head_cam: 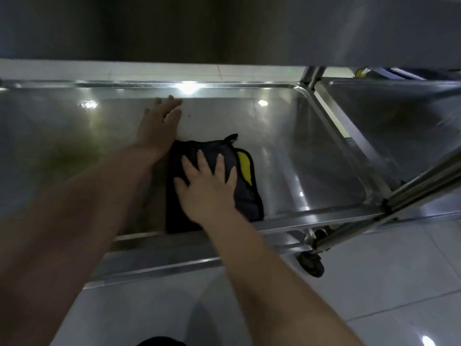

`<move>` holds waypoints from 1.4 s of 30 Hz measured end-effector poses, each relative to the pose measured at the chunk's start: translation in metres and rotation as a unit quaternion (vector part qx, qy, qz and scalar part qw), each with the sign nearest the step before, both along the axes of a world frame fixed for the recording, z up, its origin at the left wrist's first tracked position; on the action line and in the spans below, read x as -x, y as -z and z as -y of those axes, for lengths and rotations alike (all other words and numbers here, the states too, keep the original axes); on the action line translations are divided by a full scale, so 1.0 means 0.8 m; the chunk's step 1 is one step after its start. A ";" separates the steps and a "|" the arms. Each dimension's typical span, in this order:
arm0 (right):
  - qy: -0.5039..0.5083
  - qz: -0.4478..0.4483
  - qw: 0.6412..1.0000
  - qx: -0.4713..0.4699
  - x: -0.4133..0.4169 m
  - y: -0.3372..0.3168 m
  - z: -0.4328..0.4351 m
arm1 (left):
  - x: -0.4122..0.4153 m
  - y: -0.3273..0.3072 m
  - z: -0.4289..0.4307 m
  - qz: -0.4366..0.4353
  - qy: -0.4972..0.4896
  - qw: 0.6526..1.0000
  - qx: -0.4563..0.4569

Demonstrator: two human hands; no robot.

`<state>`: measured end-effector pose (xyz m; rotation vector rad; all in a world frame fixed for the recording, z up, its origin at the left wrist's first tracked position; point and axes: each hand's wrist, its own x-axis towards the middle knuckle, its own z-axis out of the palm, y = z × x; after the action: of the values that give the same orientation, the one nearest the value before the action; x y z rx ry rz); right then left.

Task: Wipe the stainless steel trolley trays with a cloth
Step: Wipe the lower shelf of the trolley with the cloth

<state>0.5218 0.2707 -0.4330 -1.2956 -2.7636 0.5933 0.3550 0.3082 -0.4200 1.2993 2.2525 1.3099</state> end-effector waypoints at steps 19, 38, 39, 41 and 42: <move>0.035 0.080 0.986 -0.138 -0.057 0.032 -0.135 | 0.026 0.037 0.138 -0.235 -0.075 0.893 0.376; 0.021 0.052 0.991 -0.120 -0.061 0.021 -0.130 | 0.028 0.033 0.235 -0.220 -0.086 0.901 0.363; 0.014 0.049 0.991 -0.123 -0.061 0.018 -0.127 | 0.040 0.033 0.245 -0.212 -0.096 0.898 0.374; -0.001 0.067 0.990 -0.121 -0.057 0.014 -0.115 | 0.045 0.036 0.248 -0.223 -0.100 0.891 0.382; -0.007 0.084 0.991 -0.108 -0.053 0.014 -0.104 | 0.043 0.038 0.245 -0.227 -0.100 0.891 0.379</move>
<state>0.5641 0.3536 -0.4441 -1.3366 -2.8713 0.1843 0.3208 0.1119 -0.4501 1.1440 2.8155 0.0548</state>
